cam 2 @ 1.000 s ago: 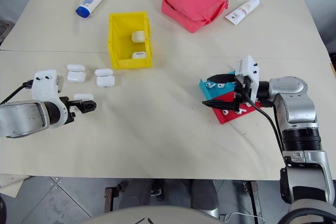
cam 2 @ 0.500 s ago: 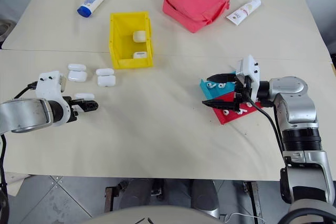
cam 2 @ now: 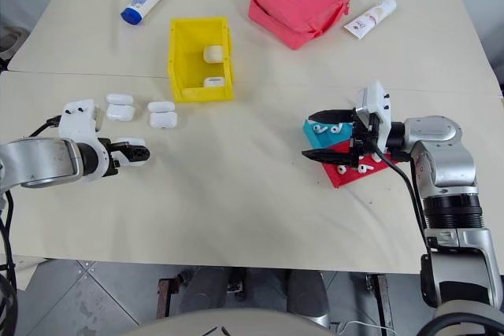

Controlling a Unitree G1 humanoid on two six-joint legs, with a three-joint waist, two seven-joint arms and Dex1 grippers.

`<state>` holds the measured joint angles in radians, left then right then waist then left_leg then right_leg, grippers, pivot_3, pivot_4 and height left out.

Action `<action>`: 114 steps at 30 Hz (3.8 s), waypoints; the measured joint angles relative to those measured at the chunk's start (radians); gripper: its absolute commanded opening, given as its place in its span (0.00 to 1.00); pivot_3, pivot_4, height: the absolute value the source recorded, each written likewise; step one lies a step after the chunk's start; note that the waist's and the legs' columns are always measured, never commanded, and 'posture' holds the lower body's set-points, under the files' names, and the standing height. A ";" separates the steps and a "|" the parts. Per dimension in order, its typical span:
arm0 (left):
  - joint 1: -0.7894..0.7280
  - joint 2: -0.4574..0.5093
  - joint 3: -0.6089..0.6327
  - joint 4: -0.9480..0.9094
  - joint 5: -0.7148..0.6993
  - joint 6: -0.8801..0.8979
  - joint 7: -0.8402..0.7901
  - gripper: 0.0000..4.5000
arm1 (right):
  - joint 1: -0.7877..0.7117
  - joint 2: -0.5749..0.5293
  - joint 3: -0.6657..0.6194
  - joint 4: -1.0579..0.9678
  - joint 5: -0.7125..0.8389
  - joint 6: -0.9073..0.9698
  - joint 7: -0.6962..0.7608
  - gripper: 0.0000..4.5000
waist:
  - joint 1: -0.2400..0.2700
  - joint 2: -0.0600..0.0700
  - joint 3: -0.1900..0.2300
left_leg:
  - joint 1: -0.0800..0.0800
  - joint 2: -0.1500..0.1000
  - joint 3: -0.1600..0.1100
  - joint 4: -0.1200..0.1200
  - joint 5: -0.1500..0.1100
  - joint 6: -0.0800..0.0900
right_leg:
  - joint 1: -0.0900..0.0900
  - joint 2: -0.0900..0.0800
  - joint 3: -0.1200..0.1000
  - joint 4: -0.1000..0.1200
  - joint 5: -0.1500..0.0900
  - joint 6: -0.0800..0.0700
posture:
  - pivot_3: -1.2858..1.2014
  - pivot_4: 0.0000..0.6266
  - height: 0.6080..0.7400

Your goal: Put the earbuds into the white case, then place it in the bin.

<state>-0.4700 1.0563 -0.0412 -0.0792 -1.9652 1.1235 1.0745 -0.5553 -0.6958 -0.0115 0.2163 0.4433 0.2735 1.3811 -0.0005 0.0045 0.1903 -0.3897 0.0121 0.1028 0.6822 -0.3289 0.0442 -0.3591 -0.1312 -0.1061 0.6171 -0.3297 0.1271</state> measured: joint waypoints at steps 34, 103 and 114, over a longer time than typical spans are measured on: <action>-0.043 -0.327 0.045 -0.331 0.967 -0.554 -1.423 0.62 | 0.224 -0.033 -0.149 -0.130 0.107 -0.021 -0.021 1.00 | 0.016 0.000 0.000 | -0.001 0.001 0.014 -0.002 0.000 -0.001 | -0.009 0.004 0.002 0.002 0.000 0.002 | 0.52 0.24 1.00; 0.084 -0.857 -0.252 -0.109 1.523 -0.942 -1.994 0.62 | 0.250 -0.541 0.107 -0.544 -0.179 0.556 -0.406 0.71 | 0.024 -0.001 0.000 | -0.008 0.001 0.010 0.003 0.002 0.005 | -0.013 -0.002 -0.003 0.005 0.001 0.003 | 0.52 0.24 1.00; 0.084 -0.853 -0.251 -0.109 1.523 -0.943 -1.993 0.62 | 0.141 -0.538 0.244 -0.486 -0.244 0.539 -0.312 0.52 | 0.023 0.000 0.000 | -0.009 0.001 0.010 0.003 0.002 0.005 | -0.013 -0.002 -0.003 0.005 0.001 0.003 | 0.52 0.24 1.00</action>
<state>-0.3858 0.2038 -0.2926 -0.1883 -0.4423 0.1804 -0.9187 -0.4146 -1.2337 0.2321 -0.2698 0.1991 0.8122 1.0694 0.0224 0.0040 0.1903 -0.3983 0.0128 0.1132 0.6852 -0.3273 0.0496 -0.3723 -0.1332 -0.1096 0.6220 -0.3287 0.1302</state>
